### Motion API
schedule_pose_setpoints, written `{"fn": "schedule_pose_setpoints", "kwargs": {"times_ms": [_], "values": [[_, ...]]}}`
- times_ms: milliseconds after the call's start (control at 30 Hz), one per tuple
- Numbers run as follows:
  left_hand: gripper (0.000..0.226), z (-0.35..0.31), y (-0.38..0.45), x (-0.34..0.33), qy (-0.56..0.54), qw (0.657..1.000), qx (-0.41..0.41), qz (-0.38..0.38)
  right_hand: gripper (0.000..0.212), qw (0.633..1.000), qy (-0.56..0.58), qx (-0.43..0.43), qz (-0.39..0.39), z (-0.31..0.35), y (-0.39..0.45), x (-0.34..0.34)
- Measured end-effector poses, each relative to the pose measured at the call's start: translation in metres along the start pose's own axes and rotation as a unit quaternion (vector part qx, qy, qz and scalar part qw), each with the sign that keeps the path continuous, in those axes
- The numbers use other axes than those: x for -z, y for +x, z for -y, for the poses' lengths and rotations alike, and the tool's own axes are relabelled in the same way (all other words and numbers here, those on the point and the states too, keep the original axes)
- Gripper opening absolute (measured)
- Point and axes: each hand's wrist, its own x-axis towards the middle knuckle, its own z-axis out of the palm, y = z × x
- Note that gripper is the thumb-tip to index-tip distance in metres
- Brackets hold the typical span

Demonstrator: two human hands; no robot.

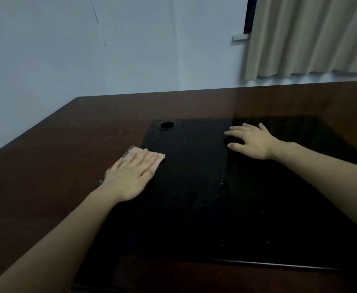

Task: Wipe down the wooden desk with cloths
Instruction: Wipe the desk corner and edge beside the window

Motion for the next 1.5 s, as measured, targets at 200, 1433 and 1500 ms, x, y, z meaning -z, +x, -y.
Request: {"fn": "schedule_pose_setpoints", "kwargs": {"times_ms": [200, 1433, 1500], "values": [[0.065, -0.087, 0.001, -0.013, 0.016, 0.99, -0.134, -0.029, 0.056, 1.0, 0.024, -0.018, -0.01, -0.005, -0.004, -0.017], [0.073, -0.151, 0.03, -0.006, 0.033, 0.99, -0.136, -0.018, 0.054, 0.997, 0.065, -0.016, -0.043, -0.067, -0.033, 0.001], [0.065, -0.179, 0.012, -0.012, 0.041, 0.978, -0.204, -0.024, 0.054, 0.997, 0.062, -0.026, -0.042, -0.076, -0.044, 0.003]]}}
